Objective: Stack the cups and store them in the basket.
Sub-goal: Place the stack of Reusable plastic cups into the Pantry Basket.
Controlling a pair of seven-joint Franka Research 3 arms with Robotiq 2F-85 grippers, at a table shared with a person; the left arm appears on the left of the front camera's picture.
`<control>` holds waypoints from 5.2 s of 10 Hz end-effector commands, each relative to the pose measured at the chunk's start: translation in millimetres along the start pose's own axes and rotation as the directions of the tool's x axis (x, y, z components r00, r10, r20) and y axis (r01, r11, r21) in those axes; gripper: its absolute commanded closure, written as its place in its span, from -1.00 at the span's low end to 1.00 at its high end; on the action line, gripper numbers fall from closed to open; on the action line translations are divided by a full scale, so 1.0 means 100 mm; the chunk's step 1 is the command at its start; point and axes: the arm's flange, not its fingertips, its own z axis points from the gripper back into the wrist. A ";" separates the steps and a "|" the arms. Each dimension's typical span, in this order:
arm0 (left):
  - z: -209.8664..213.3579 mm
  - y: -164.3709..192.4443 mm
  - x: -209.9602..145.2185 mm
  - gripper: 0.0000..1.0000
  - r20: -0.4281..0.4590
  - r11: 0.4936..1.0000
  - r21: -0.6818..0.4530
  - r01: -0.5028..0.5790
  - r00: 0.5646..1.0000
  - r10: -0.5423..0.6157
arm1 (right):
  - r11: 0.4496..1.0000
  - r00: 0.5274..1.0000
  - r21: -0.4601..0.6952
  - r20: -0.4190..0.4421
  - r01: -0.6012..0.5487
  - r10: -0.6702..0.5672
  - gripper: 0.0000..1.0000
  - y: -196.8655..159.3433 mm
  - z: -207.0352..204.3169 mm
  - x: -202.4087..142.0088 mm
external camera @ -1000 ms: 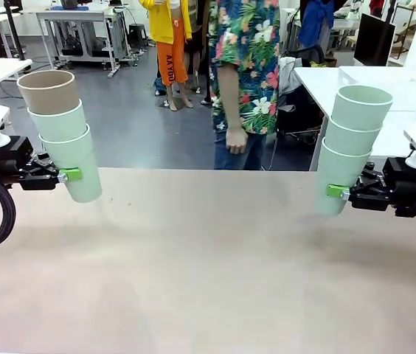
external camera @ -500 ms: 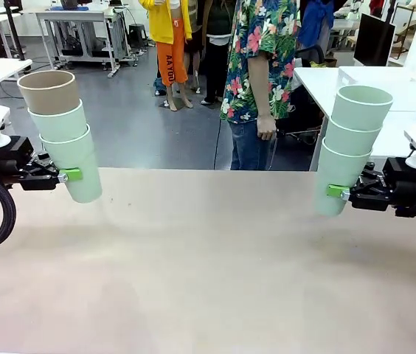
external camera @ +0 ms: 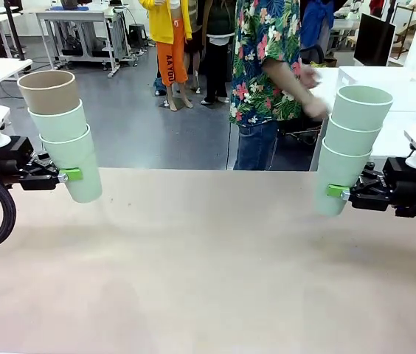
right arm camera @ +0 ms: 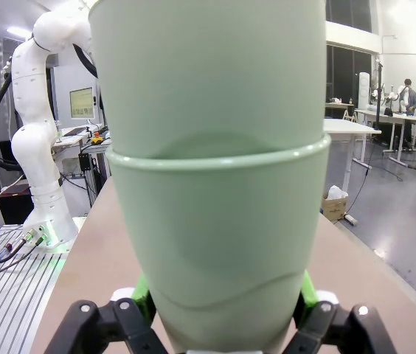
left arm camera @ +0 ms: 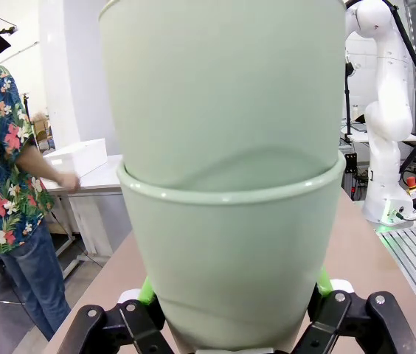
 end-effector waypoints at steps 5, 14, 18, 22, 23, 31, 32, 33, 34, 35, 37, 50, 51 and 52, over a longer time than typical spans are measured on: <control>0.00 -0.01 0.05 -0.73 0.008 1.000 0.002 0.009 1.000 -0.009 | 1.000 1.000 0.000 0.003 -0.010 0.010 -0.70 -0.02 0.00 0.04; 0.00 -0.01 0.05 -0.73 0.008 1.000 0.002 0.009 1.000 -0.009 | 1.000 1.000 0.000 0.003 -0.010 0.010 -0.70 -0.02 0.00 0.04; 0.00 -0.01 0.05 -0.73 0.008 1.000 0.002 0.009 1.000 -0.009 | 1.000 1.000 0.000 0.003 -0.010 0.010 -0.70 -0.02 0.00 0.04; 0.00 -0.01 0.05 -0.73 0.008 1.000 0.002 0.009 1.000 -0.009 | 1.000 1.000 0.000 0.003 -0.010 0.010 -0.70 -0.02 0.00 0.04; 0.00 -0.01 0.05 -0.73 0.008 1.000 0.002 0.009 1.000 -0.009 | 1.000 1.000 0.000 0.003 -0.010 0.010 -0.70 -0.02 0.00 0.04; 0.00 -0.01 0.05 -0.73 0.008 1.000 0.002 0.009 1.000 -0.009 | 1.000 1.000 0.000 0.003 -0.010 0.010 -0.70 -0.02 0.00 0.04; 0.00 -0.01 0.05 -0.73 0.008 1.000 0.002 0.009 1.000 -0.009 | 1.000 1.000 0.000 0.003 -0.010 0.010 -0.70 -0.02 0.00 0.04; 0.00 -0.01 0.05 -0.73 0.008 1.000 0.002 0.009 1.000 -0.009 | 1.000 1.000 0.000 0.003 -0.010 0.010 -0.70 -0.02 0.00 0.04; 0.00 -0.01 0.05 -0.73 0.008 1.000 0.002 0.009 1.000 -0.009 | 1.000 1.000 0.000 0.003 -0.010 0.010 -0.70 -0.02 0.00 0.04; 0.00 -0.01 0.05 -0.73 0.008 1.000 0.002 0.009 1.000 -0.009 | 1.000 1.000 0.000 0.003 -0.010 0.010 -0.70 -0.02 0.00 0.04; 0.00 -0.01 0.05 -0.73 0.008 1.000 0.002 0.009 1.000 -0.009 | 1.000 1.000 0.000 0.003 -0.010 0.010 -0.70 -0.02 0.00 0.04; 0.00 -0.01 0.05 -0.73 0.008 1.000 0.002 0.009 1.000 -0.009 | 1.000 1.000 0.000 0.003 -0.010 0.010 -0.70 -0.02 0.00 0.04; 0.00 -0.01 0.05 -0.73 0.008 1.000 0.002 0.009 1.000 -0.009 | 1.000 1.000 0.000 0.003 -0.010 0.010 -0.70 -0.02 0.00 0.04; 0.00 -0.01 0.05 -0.73 0.008 1.000 0.002 0.009 1.000 -0.009 | 1.000 1.000 0.000 0.003 -0.010 0.010 -0.70 -0.02 0.00 0.04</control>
